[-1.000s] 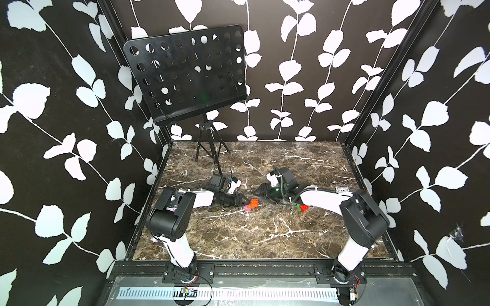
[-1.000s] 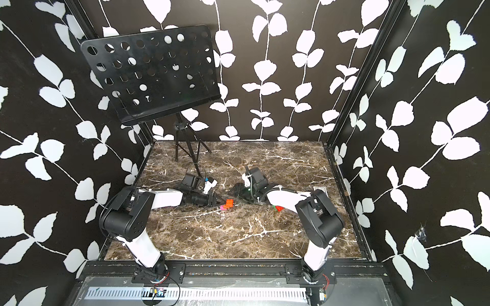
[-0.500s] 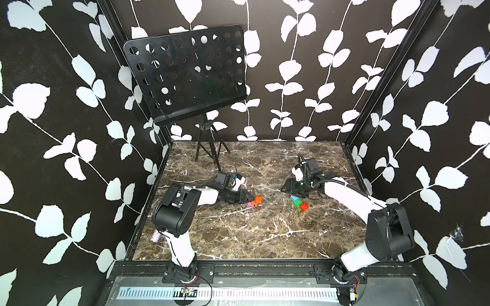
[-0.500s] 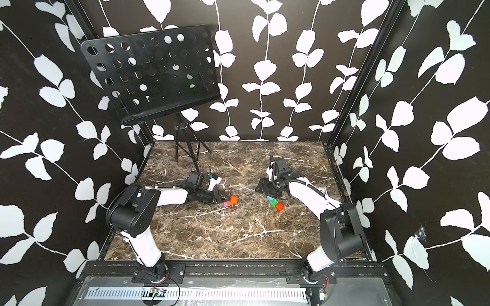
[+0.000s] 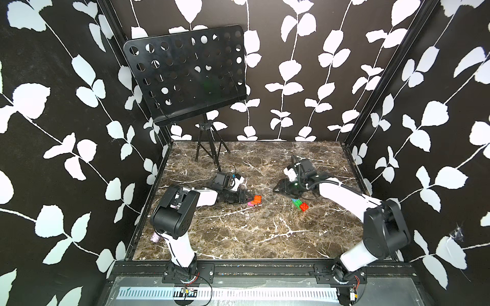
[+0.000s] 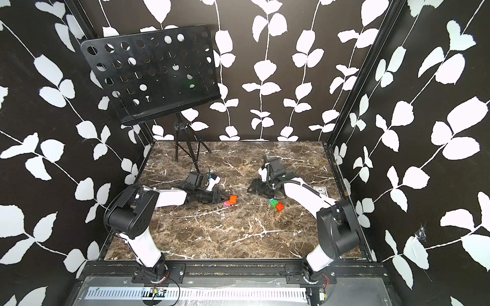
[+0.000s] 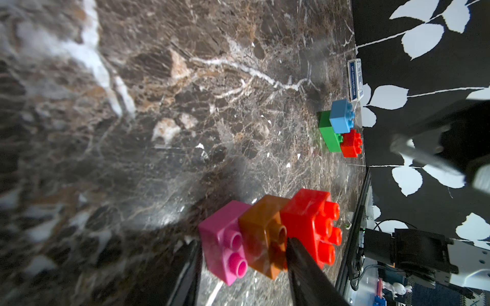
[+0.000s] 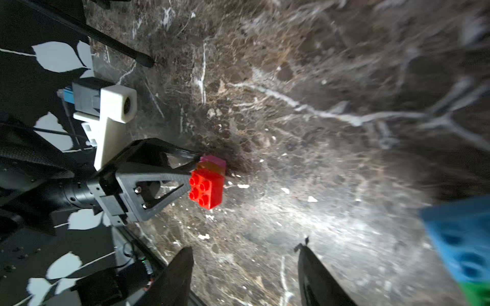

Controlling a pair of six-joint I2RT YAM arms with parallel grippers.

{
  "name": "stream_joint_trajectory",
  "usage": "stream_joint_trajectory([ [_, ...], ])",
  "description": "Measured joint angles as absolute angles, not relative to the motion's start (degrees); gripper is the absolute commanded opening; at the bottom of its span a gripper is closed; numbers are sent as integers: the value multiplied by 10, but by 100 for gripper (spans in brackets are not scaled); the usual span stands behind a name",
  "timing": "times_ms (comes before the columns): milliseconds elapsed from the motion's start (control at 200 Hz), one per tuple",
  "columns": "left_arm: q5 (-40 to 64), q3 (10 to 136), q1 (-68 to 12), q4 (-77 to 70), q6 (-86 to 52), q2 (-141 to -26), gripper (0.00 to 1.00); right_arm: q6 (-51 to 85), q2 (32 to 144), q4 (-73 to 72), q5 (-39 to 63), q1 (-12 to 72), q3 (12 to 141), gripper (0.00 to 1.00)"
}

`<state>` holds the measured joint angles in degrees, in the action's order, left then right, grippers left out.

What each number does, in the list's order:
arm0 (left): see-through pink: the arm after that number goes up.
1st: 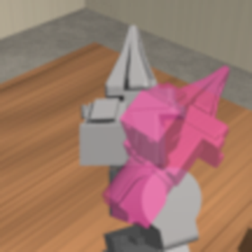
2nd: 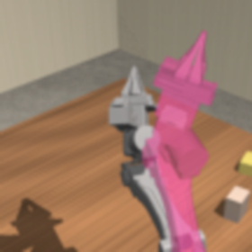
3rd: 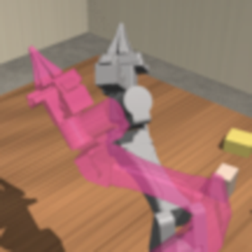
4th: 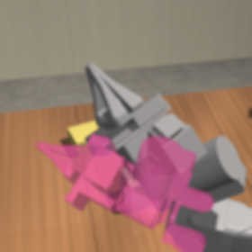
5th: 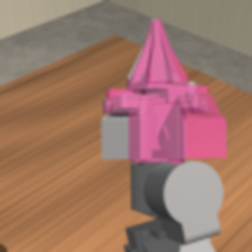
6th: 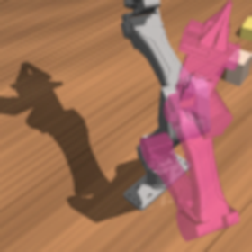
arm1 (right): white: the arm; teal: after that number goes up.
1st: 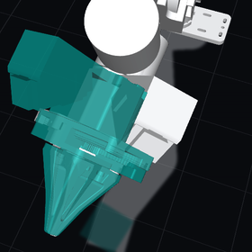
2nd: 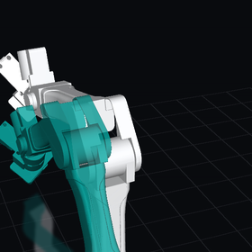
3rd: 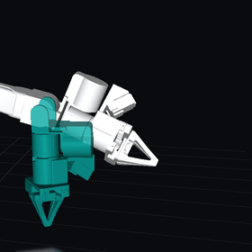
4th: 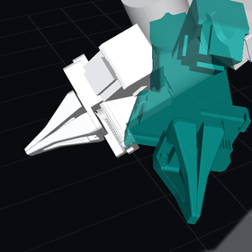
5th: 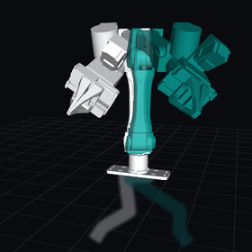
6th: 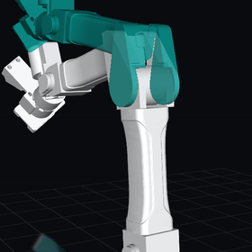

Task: Assemble the letter y with lego
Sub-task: Adjust the lego brick at the center of the board.

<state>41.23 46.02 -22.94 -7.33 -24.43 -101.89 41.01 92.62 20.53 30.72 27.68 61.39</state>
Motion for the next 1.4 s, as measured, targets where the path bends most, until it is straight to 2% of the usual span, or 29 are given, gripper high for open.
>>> stream_joint_trajectory([
  [230,411,459,-229,-74,-244,-1018,52,514,1006,82,322,349,609,63],
  [475,406,454,-229,-77,-244,-1013,54,562,1024,7,322,362,609,63],
  [710,400,446,-228,-81,-244,-1005,56,583,1045,-20,322,368,609,63],
  [1155,398,425,-214,-90,-247,-987,70,619,1051,-71,323,375,604,62],
  [1400,411,404,-211,-132,-263,-985,68,626,1051,-77,324,377,602,62],
])
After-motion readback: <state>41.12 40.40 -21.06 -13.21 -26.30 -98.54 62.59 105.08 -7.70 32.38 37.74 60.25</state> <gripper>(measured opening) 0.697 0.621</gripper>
